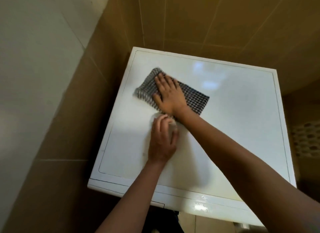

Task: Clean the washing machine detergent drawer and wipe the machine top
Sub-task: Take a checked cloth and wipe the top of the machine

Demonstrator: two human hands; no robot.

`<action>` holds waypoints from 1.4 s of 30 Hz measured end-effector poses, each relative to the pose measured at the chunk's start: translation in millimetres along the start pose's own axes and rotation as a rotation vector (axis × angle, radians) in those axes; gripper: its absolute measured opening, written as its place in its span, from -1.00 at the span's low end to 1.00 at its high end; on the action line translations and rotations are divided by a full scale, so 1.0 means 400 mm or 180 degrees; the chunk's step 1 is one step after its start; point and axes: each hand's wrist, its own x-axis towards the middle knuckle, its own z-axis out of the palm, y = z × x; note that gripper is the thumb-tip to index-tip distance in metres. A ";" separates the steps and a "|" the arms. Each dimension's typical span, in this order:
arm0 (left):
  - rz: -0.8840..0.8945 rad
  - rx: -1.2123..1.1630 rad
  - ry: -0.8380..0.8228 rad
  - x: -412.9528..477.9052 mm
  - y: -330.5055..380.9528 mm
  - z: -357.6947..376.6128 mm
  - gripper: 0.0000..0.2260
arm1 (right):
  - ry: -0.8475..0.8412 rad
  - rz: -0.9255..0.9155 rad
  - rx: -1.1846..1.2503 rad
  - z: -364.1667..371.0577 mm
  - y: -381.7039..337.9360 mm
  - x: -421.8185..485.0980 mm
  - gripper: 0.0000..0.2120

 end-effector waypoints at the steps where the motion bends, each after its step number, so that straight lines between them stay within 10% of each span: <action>1: -0.0151 -0.0114 0.0183 0.002 -0.007 -0.015 -0.69 | -0.0003 -0.0211 -0.0017 0.010 -0.007 -0.050 -0.32; 13: -0.0071 0.0906 0.0521 0.048 -0.289 -0.249 -0.78 | 0.0317 0.1775 0.0307 -0.040 0.083 0.106 -0.38; 26: -0.0568 0.0172 0.0746 0.056 -0.265 -0.260 -0.60 | -0.0028 0.0253 -0.0062 0.033 -0.281 0.111 -0.36; 42: -0.1765 -0.0311 0.0940 -0.135 -0.199 -0.368 -0.79 | -0.0198 0.0030 -0.0005 0.111 -0.497 -0.261 -0.38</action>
